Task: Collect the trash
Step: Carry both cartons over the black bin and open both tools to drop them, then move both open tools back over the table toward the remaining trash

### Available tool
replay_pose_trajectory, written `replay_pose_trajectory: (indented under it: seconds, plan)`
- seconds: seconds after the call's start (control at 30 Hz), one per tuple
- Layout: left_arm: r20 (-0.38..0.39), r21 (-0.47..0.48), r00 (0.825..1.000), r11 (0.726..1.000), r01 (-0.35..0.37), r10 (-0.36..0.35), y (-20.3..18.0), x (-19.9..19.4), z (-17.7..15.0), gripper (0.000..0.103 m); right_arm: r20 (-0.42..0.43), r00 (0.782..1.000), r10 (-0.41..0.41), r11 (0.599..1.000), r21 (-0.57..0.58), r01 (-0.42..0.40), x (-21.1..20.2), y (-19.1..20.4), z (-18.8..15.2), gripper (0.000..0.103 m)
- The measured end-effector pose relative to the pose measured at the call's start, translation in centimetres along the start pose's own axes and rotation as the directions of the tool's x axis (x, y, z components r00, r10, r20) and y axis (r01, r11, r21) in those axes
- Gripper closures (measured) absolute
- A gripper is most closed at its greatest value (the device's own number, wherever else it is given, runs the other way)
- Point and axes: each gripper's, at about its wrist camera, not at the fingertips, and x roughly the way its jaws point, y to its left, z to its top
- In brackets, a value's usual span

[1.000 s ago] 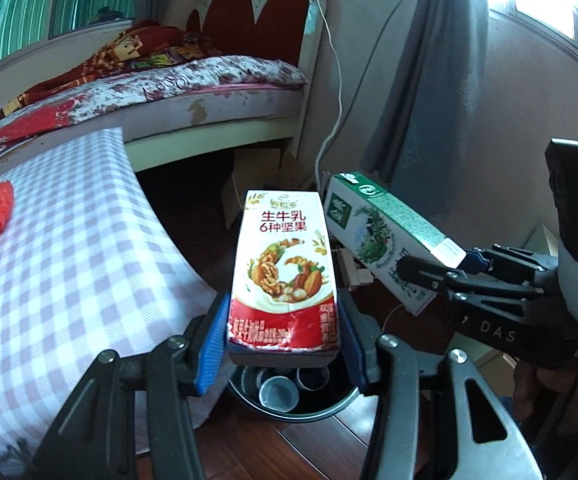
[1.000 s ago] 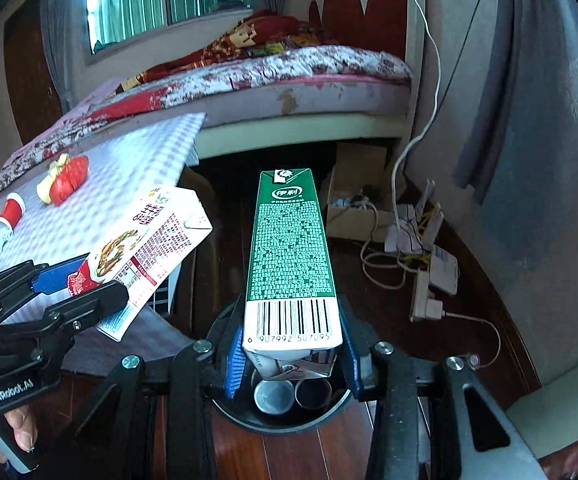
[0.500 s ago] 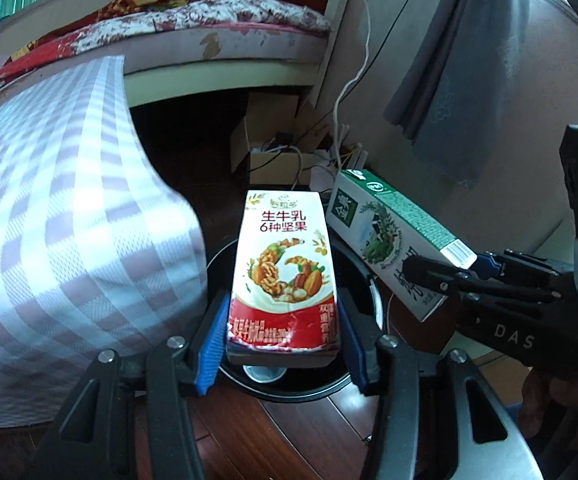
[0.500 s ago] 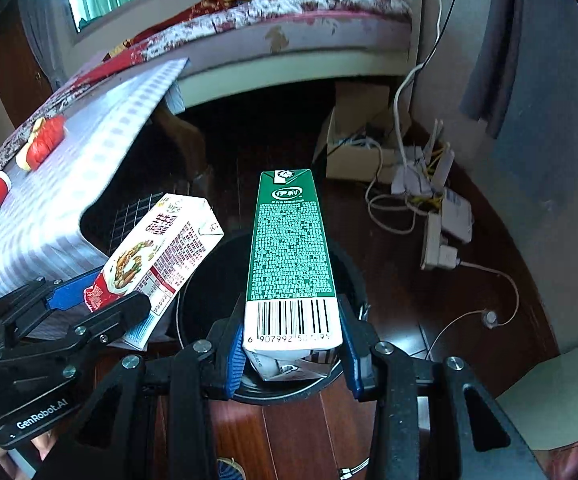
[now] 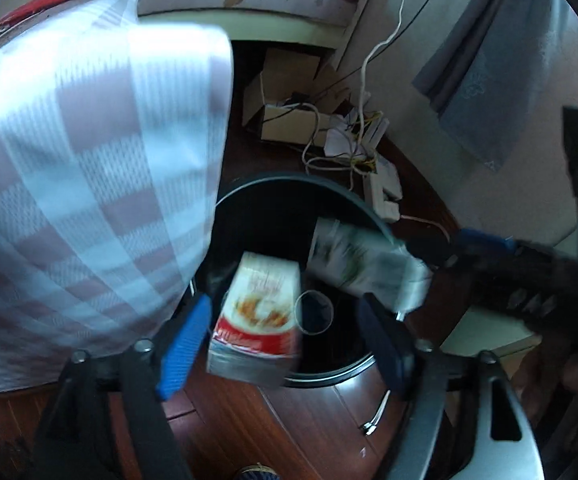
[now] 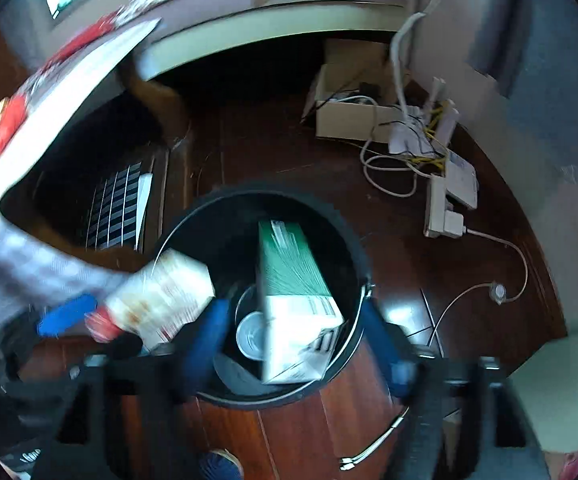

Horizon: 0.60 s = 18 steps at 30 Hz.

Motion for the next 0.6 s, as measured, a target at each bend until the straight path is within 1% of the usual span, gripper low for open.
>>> replay_pose_trajectory:
  seconds: [0.03,0.07,0.13,0.17,0.2,0.27,0.6]
  plan:
    - [-0.005,0.004,1.000,1.000,-0.002,0.002,-0.1,0.1,-0.1,0.020,0.006,1.000,-0.005,1.000,0.015,0.005,-0.2,-0.3,0.0,0.020]
    - [-0.009,0.007,1.000,1.000,-0.009,0.009,-0.3,0.2,-0.1,0.011,0.007,1.000,-0.008,1.000,0.018,0.007,-0.2,-0.3,0.0,0.020]
    - [0.000,0.010,1.000,1.000,-0.018,0.018,-0.5,0.2,-0.1,0.006,0.003,1.000,-0.024,1.000,0.008,0.024,-0.2,0.0,-0.1,0.019]
    - [0.004,0.013,1.000,1.000,-0.022,0.022,-0.6,0.1,-0.1,0.006,0.003,0.999,-0.032,0.999,-0.001,0.032,-0.3,0.1,-0.1,0.016]
    - [0.005,0.016,1.000,1.000,-0.025,0.024,-0.8,0.2,0.0,0.006,0.005,0.999,-0.034,0.999,-0.007,0.034,-0.3,0.3,-0.1,0.012]
    - [0.012,0.019,1.000,1.000,-0.022,0.022,-0.9,0.3,0.1,0.005,0.012,0.999,-0.042,0.999,-0.020,0.042,-0.6,0.5,-0.2,0.009]
    - [0.026,0.017,0.999,1.000,-0.021,0.020,0.2,-1.0,0.2,0.005,0.022,0.997,-0.067,0.997,-0.042,0.068,-1.3,1.0,-0.4,0.009]
